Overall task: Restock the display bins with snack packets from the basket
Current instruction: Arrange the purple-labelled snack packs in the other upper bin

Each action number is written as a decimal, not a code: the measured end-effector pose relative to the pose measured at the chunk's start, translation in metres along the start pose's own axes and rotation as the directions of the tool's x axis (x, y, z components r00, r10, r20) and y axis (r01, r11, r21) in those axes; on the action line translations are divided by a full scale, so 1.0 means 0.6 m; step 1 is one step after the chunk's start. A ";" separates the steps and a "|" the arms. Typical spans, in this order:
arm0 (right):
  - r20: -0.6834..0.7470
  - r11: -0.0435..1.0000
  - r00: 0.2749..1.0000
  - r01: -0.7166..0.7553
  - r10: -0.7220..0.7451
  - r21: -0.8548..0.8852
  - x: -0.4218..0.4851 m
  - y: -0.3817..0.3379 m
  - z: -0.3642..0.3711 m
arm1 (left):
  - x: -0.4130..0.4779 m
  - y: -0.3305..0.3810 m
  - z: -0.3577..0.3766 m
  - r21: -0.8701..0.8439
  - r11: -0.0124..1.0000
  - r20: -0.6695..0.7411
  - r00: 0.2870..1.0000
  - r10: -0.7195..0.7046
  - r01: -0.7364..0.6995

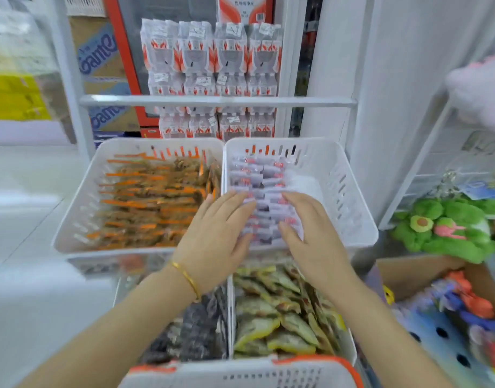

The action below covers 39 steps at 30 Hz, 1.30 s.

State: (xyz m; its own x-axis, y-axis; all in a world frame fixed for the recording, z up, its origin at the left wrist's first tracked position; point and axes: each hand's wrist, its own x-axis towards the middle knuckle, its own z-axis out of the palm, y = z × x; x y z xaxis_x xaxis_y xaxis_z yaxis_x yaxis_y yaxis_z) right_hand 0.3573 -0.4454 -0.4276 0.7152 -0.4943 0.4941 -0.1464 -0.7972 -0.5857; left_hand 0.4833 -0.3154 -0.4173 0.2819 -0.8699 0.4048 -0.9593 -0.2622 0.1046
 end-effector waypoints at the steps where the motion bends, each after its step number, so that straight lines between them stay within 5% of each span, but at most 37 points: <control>1: -0.017 0.998 1.000 -0.023 0.024 0.052 -0.048 -0.024 0.000 | -0.050 0.017 -0.007 -0.047 0.999 -0.005 1.000 -0.011 0.011; 4: 0.048 0.991 0.996 -0.083 0.078 0.102 -0.191 -0.069 0.027 | -0.208 0.056 -0.012 -0.095 0.995 0.108 0.994 -0.030 0.040; 6: 0.244 0.980 0.955 -0.188 0.166 0.069 -0.281 -0.071 0.061 | -0.303 0.062 -0.004 -0.003 1.000 0.278 0.961 -0.017 0.019; 10: 0.663 0.929 0.658 -0.325 0.356 -0.177 -0.434 -0.025 0.149 | -0.425 0.059 0.014 0.131 0.991 0.619 0.777 -0.115 0.042; 13: 0.781 0.903 0.469 -0.325 0.412 -0.282 -0.507 0.000 0.209 | -0.456 0.055 0.024 0.209 0.978 0.753 0.642 -0.146 -0.023; 15: 0.814 0.900 0.410 -0.322 0.412 -0.293 -0.535 0.012 0.246 | -0.470 0.053 0.028 0.218 0.974 0.781 0.609 -0.141 -0.055; 23: 0.725 0.864 0.473 -0.224 0.501 -0.450 -0.536 0.019 0.442 | -0.535 0.003 0.033 0.228 0.973 0.821 0.545 -0.169 -0.042; 29: 0.742 0.814 0.342 -0.165 0.576 -0.556 -0.540 0.019 0.522 | -0.552 -0.018 0.037 0.211 0.977 0.828 0.526 -0.192 0.024; 34: 0.700 0.848 0.483 -0.232 0.526 -0.477 -0.547 0.019 0.519 | -0.532 -0.016 0.043 0.201 0.979 0.813 0.551 -0.190 0.041; 39: 0.748 0.862 0.464 -0.414 0.475 -0.291 -0.556 0.034 0.478 | -0.523 0.001 0.047 0.185 0.982 0.845 0.504 -0.177 0.035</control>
State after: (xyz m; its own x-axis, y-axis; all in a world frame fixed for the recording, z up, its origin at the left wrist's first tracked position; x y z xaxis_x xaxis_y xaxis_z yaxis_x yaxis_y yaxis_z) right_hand 0.3121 -0.1975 -0.7888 0.7733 -0.3485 -0.5297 -0.6213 -0.5834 -0.5231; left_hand 0.3949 -0.0546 -0.5700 0.3250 -0.7449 -0.5827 -0.9294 -0.3654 -0.0512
